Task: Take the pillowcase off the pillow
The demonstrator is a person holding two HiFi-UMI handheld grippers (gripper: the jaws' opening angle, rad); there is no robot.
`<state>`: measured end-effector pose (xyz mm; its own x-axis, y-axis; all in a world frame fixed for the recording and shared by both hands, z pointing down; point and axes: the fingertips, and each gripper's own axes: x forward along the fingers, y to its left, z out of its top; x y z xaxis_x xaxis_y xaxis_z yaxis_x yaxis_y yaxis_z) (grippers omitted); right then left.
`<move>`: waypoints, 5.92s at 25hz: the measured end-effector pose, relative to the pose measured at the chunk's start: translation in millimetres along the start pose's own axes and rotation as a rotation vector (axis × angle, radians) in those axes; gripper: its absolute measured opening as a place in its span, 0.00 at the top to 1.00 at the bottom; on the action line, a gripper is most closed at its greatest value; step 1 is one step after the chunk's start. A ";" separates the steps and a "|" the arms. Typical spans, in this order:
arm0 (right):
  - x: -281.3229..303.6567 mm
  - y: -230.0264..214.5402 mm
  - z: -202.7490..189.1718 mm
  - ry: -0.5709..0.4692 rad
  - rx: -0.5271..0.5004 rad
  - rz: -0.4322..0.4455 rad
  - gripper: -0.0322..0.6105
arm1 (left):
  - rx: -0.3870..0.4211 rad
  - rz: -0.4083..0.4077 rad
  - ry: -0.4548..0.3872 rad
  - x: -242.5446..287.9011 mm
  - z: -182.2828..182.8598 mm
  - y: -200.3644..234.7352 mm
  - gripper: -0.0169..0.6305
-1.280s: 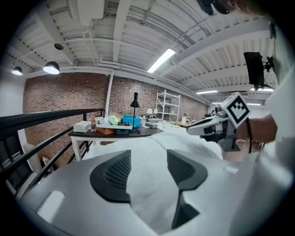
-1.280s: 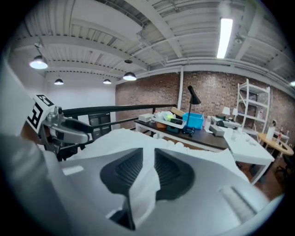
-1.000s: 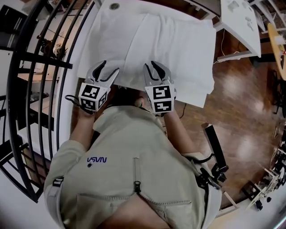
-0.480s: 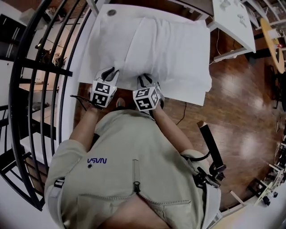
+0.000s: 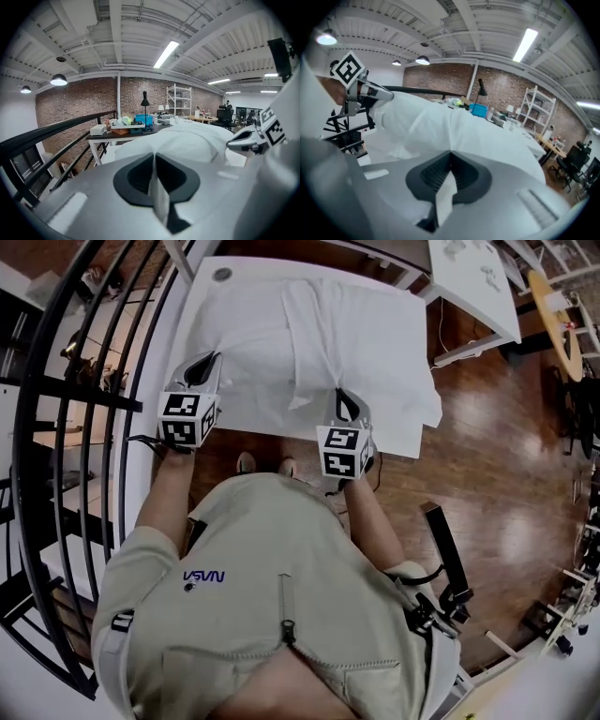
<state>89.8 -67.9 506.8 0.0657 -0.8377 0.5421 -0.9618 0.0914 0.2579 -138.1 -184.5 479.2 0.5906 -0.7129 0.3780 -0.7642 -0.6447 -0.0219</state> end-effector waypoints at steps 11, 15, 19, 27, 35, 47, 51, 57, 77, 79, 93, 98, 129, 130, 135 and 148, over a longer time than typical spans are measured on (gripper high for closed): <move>27.3 -30.8 -95.3 0.220 0.059 -0.029 0.94 | -0.157 0.020 0.153 -10.4 -92.5 -3.1 0.95; 27.9 -25.6 -102.5 0.234 0.081 0.007 0.94 | -0.181 0.014 0.170 -12.1 -110.3 -7.7 0.95; 20.6 -17.0 -101.5 0.216 0.122 0.059 0.90 | -0.179 -0.047 0.124 -17.0 -88.4 -15.3 0.88; -17.9 -26.5 -44.7 -0.005 0.173 0.175 0.81 | -0.125 -0.066 -0.016 -21.2 -5.3 -27.0 0.74; -16.7 -38.5 22.4 -0.143 0.140 0.220 0.81 | -0.052 -0.063 -0.001 35.8 33.8 -26.0 0.68; 72.1 -71.8 150.9 -0.192 -0.022 0.218 0.81 | 0.009 -0.102 0.094 169.5 77.3 21.3 0.57; 112.1 -62.0 185.6 -0.177 -0.084 0.245 0.80 | 0.024 -0.142 0.246 206.0 39.3 28.9 0.53; 181.6 -39.9 199.3 -0.059 -0.152 0.310 0.75 | -0.001 -0.282 0.379 201.5 -2.5 -7.1 0.72; 230.3 -97.6 160.2 0.225 -0.333 0.072 0.94 | -0.071 -0.203 -0.030 61.1 73.8 -2.2 0.95; 223.8 -130.2 156.1 0.219 -0.277 0.011 0.94 | -0.138 -0.181 -0.050 55.3 75.2 16.6 0.95; 242.9 -161.0 105.3 0.236 -0.143 -0.029 0.93 | -0.132 -0.146 0.085 163.8 20.6 46.1 0.94; 208.4 -154.6 123.9 0.083 -0.023 0.017 0.84 | -0.104 -0.183 -0.009 145.5 53.8 40.4 0.81; 52.1 30.3 -46.4 0.093 -0.004 0.146 0.94 | 0.143 -0.170 0.222 45.9 -67.0 -98.6 0.84; 50.4 26.2 -41.3 0.075 -0.014 0.124 0.94 | 0.124 -0.160 0.188 44.7 -59.7 -93.6 0.87; 22.0 -21.6 -4.7 -0.040 -0.016 -0.033 0.94 | 0.042 -0.081 0.037 42.7 0.0 -53.5 0.92; 25.2 -92.1 -126.0 0.221 0.086 -0.152 0.94 | -0.121 -0.099 0.152 36.5 -59.1 -58.2 0.93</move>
<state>213.6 -29.6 597.5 0.2585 -0.6999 0.6658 -0.9548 -0.0804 0.2861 -87.4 -156.7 549.0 0.6251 -0.5921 0.5086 -0.7355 -0.6649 0.1300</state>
